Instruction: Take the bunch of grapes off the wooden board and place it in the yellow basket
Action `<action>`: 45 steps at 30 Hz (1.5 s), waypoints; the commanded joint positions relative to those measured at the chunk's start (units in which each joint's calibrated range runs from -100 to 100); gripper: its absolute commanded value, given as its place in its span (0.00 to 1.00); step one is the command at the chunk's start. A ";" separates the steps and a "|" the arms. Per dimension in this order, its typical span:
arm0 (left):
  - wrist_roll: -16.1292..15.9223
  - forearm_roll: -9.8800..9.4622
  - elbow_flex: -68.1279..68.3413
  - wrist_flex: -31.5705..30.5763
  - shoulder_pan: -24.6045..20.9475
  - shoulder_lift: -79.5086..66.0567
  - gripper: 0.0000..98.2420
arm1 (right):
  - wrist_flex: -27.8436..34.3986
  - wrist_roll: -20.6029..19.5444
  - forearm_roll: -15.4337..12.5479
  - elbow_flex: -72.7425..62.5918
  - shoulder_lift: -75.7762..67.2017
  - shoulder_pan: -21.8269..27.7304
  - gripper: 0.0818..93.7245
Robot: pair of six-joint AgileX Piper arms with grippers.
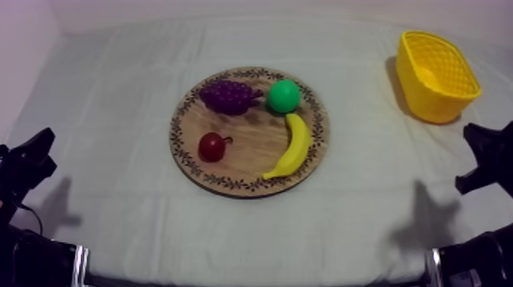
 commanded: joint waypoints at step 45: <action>-0.01 0.02 -0.03 0.01 0.00 0.00 0.00 | 27.66 -0.70 8.25 -88.30 79.07 -20.98 0.00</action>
